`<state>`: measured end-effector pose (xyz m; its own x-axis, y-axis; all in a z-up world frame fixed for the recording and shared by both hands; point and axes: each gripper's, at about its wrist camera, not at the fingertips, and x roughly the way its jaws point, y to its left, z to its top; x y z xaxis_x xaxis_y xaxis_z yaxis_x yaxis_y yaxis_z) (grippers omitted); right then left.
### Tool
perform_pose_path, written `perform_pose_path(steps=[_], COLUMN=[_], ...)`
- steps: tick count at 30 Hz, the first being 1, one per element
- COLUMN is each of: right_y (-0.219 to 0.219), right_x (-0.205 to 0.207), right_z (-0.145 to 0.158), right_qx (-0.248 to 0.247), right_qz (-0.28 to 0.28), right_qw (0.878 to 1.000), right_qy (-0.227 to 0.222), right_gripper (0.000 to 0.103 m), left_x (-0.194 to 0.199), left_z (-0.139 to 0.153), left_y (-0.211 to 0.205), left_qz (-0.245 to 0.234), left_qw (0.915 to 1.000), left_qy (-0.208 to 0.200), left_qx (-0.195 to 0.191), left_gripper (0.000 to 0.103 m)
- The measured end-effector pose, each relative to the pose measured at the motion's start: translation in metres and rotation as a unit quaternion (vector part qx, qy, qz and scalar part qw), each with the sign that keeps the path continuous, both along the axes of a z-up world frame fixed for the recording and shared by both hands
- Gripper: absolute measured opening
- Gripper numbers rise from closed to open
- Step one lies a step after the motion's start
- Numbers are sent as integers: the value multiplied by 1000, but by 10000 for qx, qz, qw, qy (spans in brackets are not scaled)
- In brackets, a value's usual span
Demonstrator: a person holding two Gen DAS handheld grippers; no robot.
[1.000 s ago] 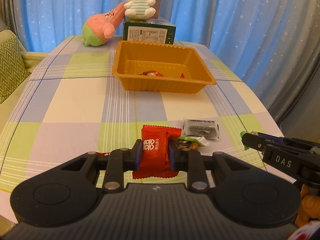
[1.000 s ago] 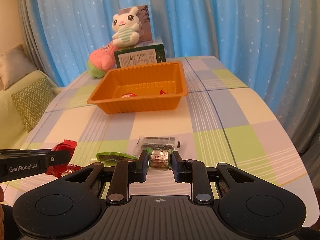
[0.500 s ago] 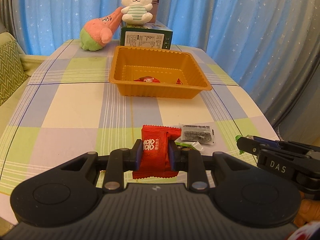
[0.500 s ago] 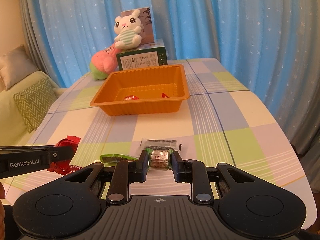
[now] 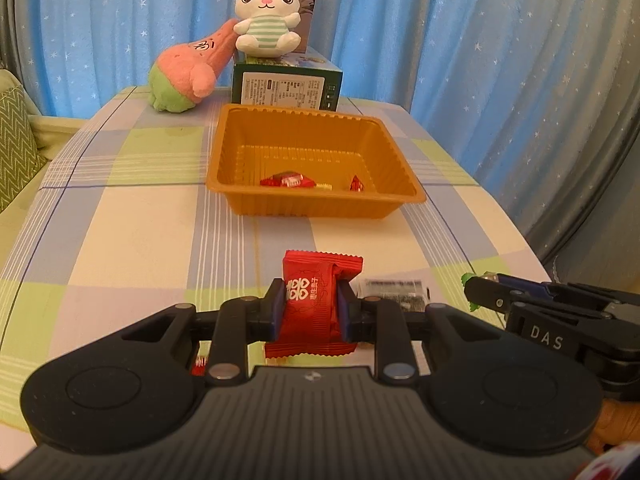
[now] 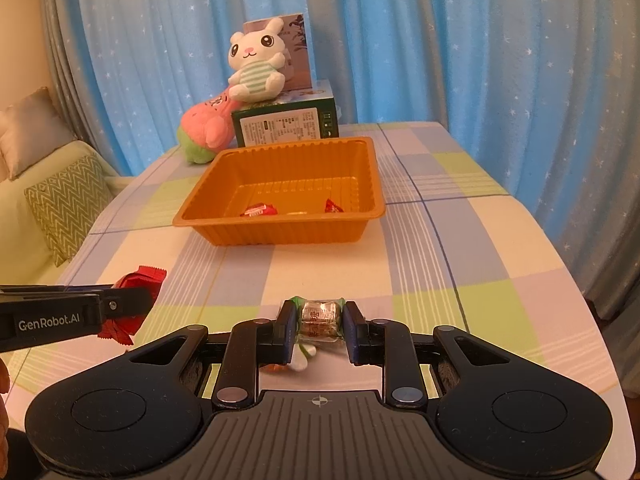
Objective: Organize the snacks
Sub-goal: 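Carry both candies over the orange tray and open both grippers to drop them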
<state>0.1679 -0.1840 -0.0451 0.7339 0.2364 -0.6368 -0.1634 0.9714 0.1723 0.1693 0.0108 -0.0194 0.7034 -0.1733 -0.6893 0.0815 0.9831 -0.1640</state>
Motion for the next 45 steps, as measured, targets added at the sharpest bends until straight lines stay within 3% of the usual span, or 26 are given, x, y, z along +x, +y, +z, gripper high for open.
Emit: perform_pose_path(steps=[13, 23, 41, 45], right_y=[0, 5, 8, 8], right_x=[93, 153, 190, 193], right_z=[23, 15, -33, -36], right_qx=[231, 542, 584, 621], right_qz=[-35, -241, -336, -314], right_qw=[9993, 9978, 9977, 9976], right_qy=[-277, -300, -115, -60], right_gripper=[25, 25, 25, 25], left_x=[83, 144, 200, 203], left_z=[18, 5, -29, -33], left_y=[17, 25, 36, 37], left_qz=[122, 199, 244, 248], left_qw=[9997, 9997, 9997, 9997], left_qy=[-234, -166, -24, 7], left_qx=[8, -6, 39, 34], left_gripper=[24, 24, 24, 31])
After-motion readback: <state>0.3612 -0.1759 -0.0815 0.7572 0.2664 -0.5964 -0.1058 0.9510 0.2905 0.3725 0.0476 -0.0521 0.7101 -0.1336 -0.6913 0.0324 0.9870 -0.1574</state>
